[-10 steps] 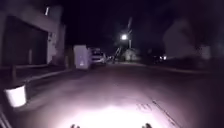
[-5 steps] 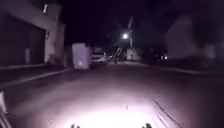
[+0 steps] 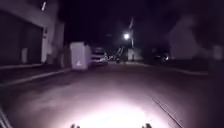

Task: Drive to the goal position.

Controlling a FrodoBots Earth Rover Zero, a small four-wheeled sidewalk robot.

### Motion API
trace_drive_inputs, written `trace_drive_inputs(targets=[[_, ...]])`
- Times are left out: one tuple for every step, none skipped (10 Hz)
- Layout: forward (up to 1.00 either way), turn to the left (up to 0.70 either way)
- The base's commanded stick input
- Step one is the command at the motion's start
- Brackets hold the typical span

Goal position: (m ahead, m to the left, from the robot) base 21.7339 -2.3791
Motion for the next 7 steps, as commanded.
trace_drive_inputs(targets=[[0.85,0.00],[0.85,0.00],[0.85,0.00],[0.85,0.00],[0.85,0.00],[0.85,0.00],[0.85,0.00]])
